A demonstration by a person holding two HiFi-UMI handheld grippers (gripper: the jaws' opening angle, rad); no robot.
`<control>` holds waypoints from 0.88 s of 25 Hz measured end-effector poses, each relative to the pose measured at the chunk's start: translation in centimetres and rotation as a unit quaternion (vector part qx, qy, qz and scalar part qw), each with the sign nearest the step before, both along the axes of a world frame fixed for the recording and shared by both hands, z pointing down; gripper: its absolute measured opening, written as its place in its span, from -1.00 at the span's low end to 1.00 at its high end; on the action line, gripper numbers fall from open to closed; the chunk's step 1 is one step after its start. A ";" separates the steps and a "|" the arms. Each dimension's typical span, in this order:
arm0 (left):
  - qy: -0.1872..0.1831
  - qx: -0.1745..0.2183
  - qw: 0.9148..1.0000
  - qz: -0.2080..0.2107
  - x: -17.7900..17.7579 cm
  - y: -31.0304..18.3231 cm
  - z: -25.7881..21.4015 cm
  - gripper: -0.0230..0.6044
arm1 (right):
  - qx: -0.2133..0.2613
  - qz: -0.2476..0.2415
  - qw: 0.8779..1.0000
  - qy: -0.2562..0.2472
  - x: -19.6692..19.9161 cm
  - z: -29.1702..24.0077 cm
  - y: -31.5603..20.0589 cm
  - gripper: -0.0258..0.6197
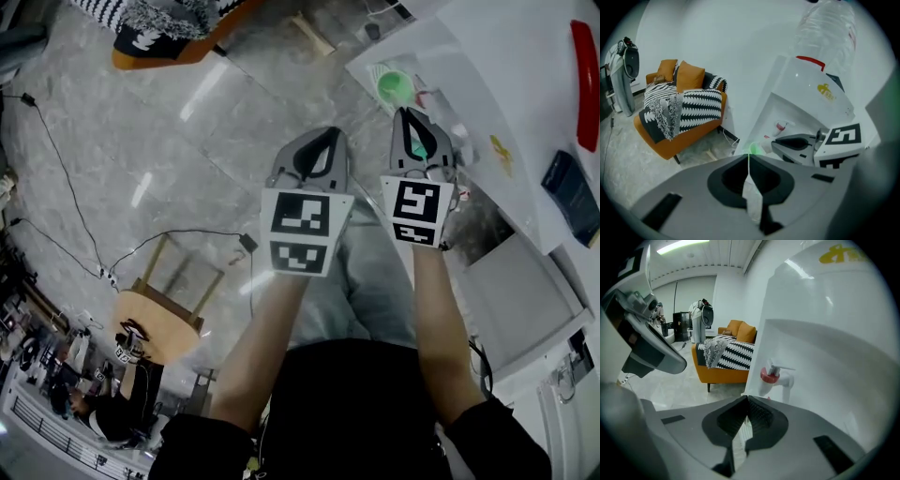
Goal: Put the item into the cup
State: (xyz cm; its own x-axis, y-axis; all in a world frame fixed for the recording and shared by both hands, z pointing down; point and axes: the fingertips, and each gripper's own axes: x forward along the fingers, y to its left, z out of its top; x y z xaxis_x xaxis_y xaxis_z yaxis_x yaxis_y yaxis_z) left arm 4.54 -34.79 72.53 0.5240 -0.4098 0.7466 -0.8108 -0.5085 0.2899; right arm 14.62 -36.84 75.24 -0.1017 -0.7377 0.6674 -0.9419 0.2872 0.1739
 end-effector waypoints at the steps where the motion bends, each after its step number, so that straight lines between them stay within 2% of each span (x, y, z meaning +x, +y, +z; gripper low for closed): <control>1: -0.001 -0.001 1.000 0.000 -0.2 -0.3 0.3 -0.88 | -0.001 0.006 1.000 0.006 0.1 0.4 -0.2 -0.88; 5: -0.004 -0.006 1.000 -0.013 -0.7 -1.2 1.3 -0.88 | -0.005 0.026 0.999 0.027 0.3 1.8 -0.7 -0.88; 15: 0.002 -0.011 1.000 0.001 1.0 -0.3 2.3 -0.88 | -0.018 0.044 0.998 0.029 1.4 3.6 -1.1 -0.88; 22: 0.002 -0.011 1.000 0.004 1.2 0.0 2.1 -0.88 | -0.003 0.059 0.998 0.009 1.5 3.0 -1.5 -0.88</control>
State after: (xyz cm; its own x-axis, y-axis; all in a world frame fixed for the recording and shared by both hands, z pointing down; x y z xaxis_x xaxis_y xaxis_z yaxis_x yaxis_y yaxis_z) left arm 5.78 -34.84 74.58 0.5302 -0.3888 0.7535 -0.8054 -0.5089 0.3041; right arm 16.08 -38.33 78.26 -0.0018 -0.7392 0.6735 -0.9660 0.1755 0.1900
